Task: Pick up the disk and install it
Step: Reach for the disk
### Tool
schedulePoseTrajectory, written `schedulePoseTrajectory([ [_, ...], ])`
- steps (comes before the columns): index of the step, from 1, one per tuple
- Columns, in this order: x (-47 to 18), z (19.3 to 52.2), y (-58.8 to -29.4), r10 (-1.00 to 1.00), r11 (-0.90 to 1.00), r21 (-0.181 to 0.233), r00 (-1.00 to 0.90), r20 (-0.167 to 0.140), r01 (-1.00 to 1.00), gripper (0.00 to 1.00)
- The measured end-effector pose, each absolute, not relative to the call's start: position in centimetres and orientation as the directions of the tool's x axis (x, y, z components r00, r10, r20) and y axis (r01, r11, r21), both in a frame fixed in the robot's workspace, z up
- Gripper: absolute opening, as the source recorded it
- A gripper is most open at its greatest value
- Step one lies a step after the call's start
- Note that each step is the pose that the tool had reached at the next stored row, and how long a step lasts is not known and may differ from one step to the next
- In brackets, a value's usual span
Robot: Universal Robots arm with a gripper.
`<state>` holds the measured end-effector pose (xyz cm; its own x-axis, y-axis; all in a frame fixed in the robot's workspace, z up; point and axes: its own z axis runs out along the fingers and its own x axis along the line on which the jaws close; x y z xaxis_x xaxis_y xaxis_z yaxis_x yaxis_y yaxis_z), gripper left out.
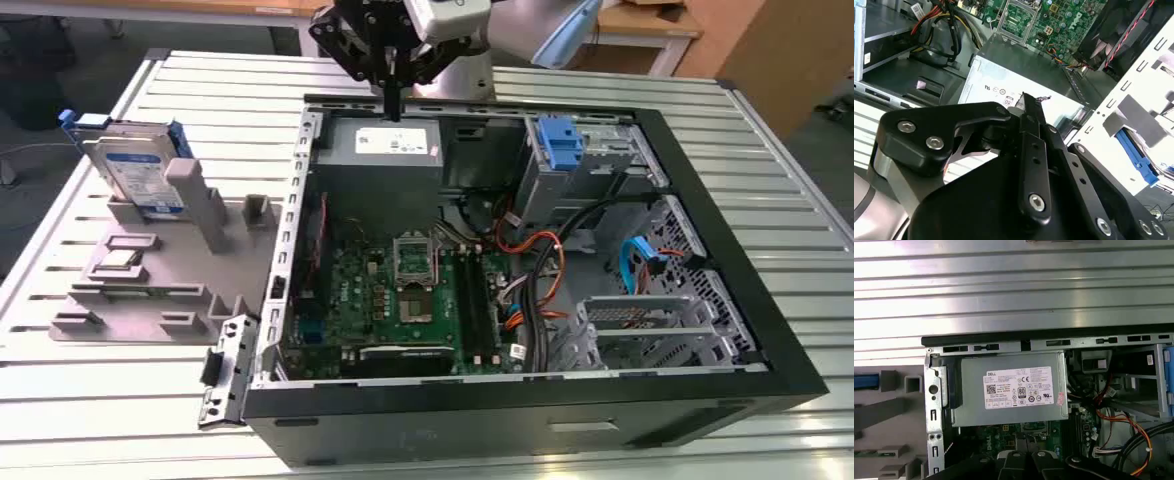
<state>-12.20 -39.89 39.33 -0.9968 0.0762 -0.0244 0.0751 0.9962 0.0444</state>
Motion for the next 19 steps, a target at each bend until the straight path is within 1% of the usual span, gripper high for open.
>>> schedulePoseTrajectory([
  [19,-12.67,39.32,-39.89,0.076,0.996,0.045,-0.997,-0.024,0.075,0.11],
])
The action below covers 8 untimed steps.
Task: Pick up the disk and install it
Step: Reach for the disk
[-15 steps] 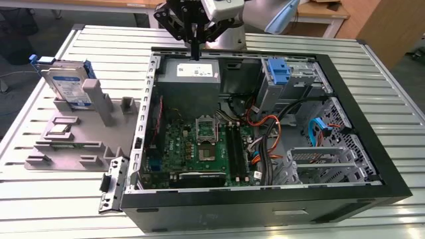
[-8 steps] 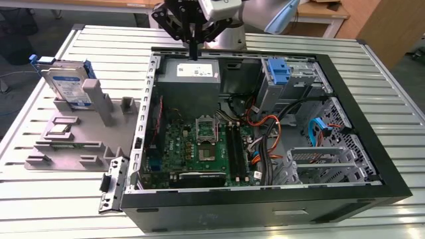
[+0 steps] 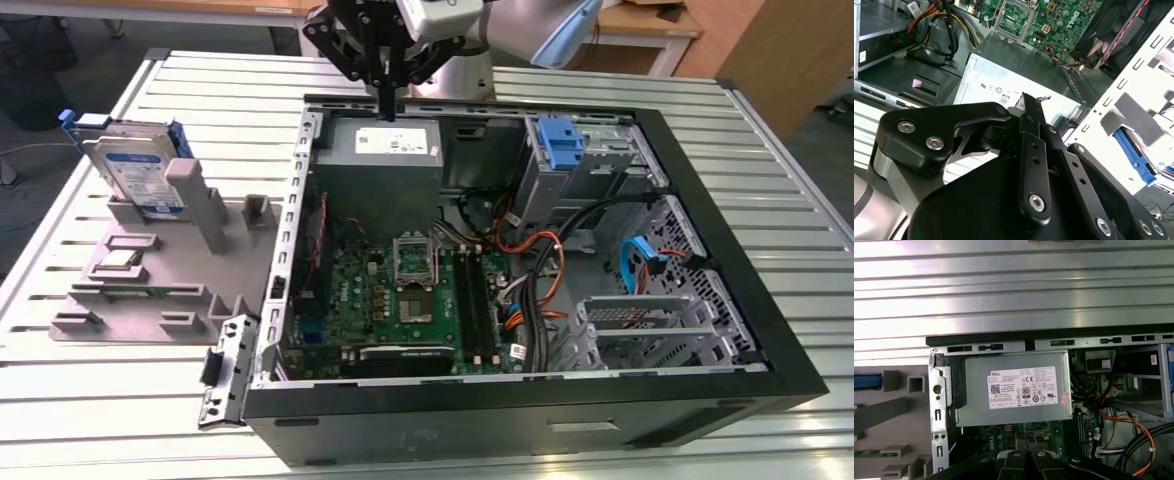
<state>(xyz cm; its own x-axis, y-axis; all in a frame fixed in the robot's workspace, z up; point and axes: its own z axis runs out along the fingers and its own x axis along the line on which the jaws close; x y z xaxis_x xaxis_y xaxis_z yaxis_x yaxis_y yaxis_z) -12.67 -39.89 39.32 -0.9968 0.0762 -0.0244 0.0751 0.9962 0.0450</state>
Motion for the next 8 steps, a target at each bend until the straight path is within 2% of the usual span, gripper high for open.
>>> schedulePoseTrajectory([
  [8,-13.34,39.31,-39.89,0.076,0.996,0.045,-0.997,-0.024,0.075,0.11],
])
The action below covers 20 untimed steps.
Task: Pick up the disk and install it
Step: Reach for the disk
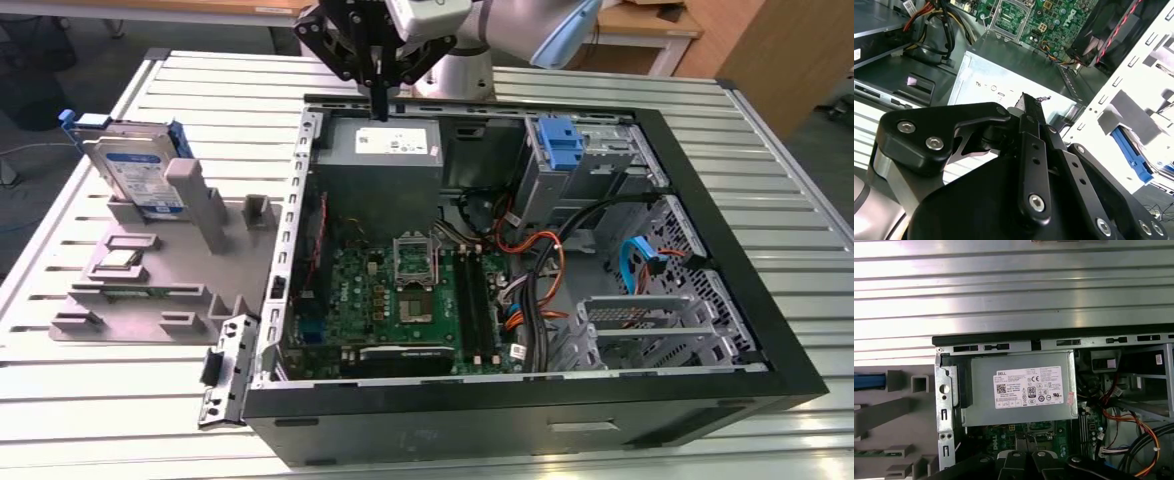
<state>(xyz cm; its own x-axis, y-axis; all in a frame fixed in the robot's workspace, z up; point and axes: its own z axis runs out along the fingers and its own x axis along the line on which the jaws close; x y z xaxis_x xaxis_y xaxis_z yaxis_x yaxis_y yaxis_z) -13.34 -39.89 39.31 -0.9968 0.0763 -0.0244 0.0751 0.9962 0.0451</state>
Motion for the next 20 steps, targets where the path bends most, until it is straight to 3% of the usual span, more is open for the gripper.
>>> schedulePoseTrajectory([
  [20,-14.5,39.3,-39.9,0.076,0.996,0.045,-0.997,-0.024,0.075,0.11],
])
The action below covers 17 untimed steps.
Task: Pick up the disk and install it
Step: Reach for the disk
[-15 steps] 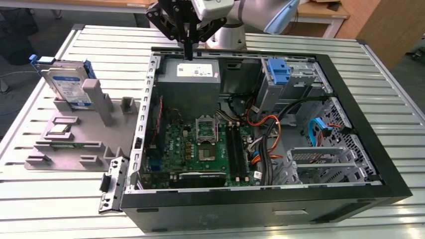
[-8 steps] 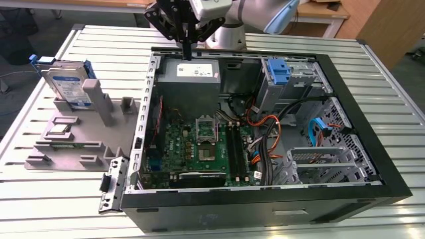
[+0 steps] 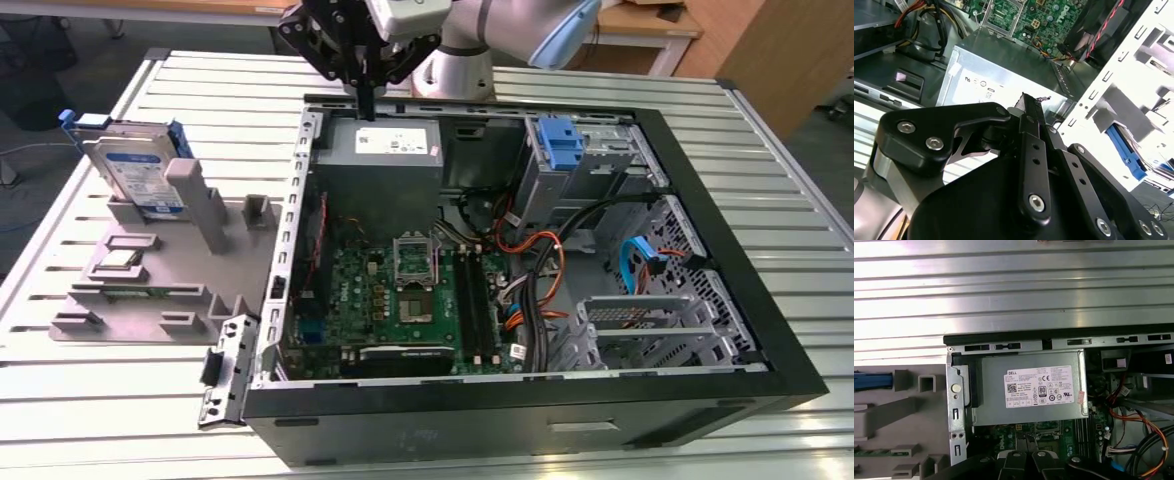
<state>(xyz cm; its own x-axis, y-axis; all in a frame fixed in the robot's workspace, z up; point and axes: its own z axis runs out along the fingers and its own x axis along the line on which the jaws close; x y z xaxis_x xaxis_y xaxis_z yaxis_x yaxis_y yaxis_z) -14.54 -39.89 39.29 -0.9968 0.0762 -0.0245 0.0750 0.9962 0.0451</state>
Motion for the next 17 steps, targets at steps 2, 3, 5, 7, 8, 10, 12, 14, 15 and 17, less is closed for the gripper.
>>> schedulePoseTrajectory([
  [2,-14.58,39.29,-39.89,0.076,0.996,0.045,-0.997,-0.024,0.075,0.11],
  [3,-14.65,39.3,-39.89,0.076,0.996,0.045,-0.997,-0.024,0.075,0.11],
  [5,-14.85,39.3,-39.89,0.076,0.996,0.045,-0.997,-0.024,0.075,0.11],
  [7,-14.86,39.3,-39.89,0.076,0.996,0.045,-0.997,-0.024,0.075,0.11],
  [8,-14.87,39.3,-39.89,0.076,0.996,0.045,-0.997,-0.024,0.075,0.11],
  [10,-14.92,39.3,-39.89,0.076,0.996,0.045,-0.997,-0.024,0.075,0.11],
  [12,-15.03,39.29,-39.9,0.076,0.996,0.045,-0.997,-0.025,0.075,0.11],
  [14,-15.17,39.29,-39.89,0.076,0.996,0.045,-0.997,-0.025,0.075,0.11],
  [15,-15.25,39.29,-39.9,0.076,0.996,0.045,-0.997,-0.025,0.075,0.11],
  [17,-15.46,39.29,-39.89,0.076,0.996,0.045,-0.997,-0.025,0.075,0.11],
])
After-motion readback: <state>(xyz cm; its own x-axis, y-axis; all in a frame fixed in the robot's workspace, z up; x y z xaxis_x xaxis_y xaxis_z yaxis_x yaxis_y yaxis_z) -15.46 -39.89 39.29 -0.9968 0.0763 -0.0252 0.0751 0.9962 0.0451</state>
